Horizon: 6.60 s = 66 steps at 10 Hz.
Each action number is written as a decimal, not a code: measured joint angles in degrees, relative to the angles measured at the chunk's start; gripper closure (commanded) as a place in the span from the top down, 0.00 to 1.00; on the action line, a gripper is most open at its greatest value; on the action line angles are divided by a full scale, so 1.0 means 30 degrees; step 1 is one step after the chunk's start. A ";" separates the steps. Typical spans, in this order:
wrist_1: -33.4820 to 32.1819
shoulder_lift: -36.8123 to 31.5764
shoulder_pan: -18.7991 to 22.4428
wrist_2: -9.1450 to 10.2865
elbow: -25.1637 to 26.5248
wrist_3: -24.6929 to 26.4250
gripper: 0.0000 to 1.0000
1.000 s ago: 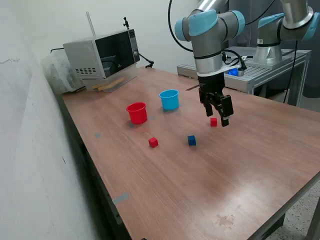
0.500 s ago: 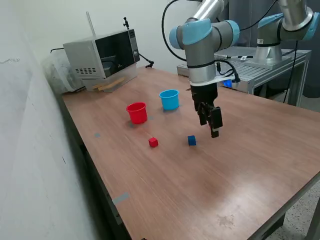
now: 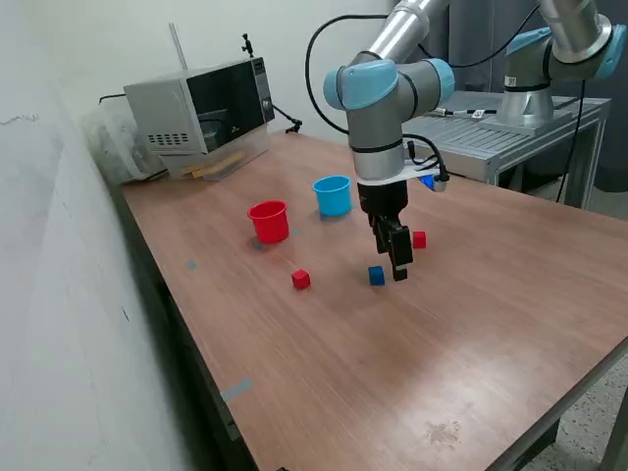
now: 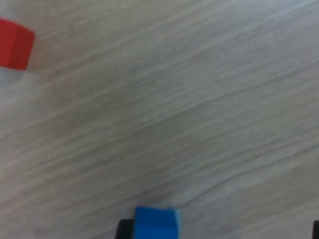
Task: Place red objects in the red bin, and blue objects in the blue bin.
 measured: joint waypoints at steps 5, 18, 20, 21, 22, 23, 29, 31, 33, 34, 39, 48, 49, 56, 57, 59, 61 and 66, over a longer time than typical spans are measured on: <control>-0.0003 0.0266 -0.0567 -0.0168 -0.0017 -0.0103 1.00; -0.0042 0.0471 -0.0674 -0.0858 0.0073 -0.1113 0.00; -0.0034 0.0066 -0.0680 -0.1326 0.0328 -0.1461 0.00; -0.0192 -0.0605 -0.0675 -0.1738 0.0924 -0.1923 0.00; -0.0551 -0.1585 -0.0720 -0.2277 0.1904 -0.2646 0.00; -0.0939 -0.2746 -0.0926 -0.2829 0.3027 -0.3472 0.00; -0.1753 -0.7592 -0.4140 -0.4076 0.8061 -0.6730 0.00; -0.1769 -0.8294 -0.5118 -0.4115 0.9054 -0.7426 0.00; -0.1771 -0.8659 -0.5963 -0.4132 0.9636 -0.7879 0.00; -0.1772 -0.8742 -0.6328 -0.4133 0.9787 -0.8039 0.00; -0.1830 -0.8274 -0.7473 -0.4117 0.9461 -0.8449 0.00; -0.1828 -0.8789 -0.5758 -0.4016 0.9852 -1.0231 1.00; -0.1837 -0.9128 -0.4886 -0.3806 1.0196 -1.1472 1.00; -0.1927 -1.0030 -0.1770 -0.0953 1.1431 -2.5753 1.00; -0.1986 -1.0040 -0.1410 -0.0813 1.1533 -2.6984 1.00; -0.2511 -0.9606 -0.0907 -0.0662 1.1615 -2.8239 1.00; -0.3684 -0.8596 -0.0697 -0.0585 1.1840 -2.8658 1.00; -0.5494 -0.6220 -0.0726 0.0623 1.1748 -2.8844 1.00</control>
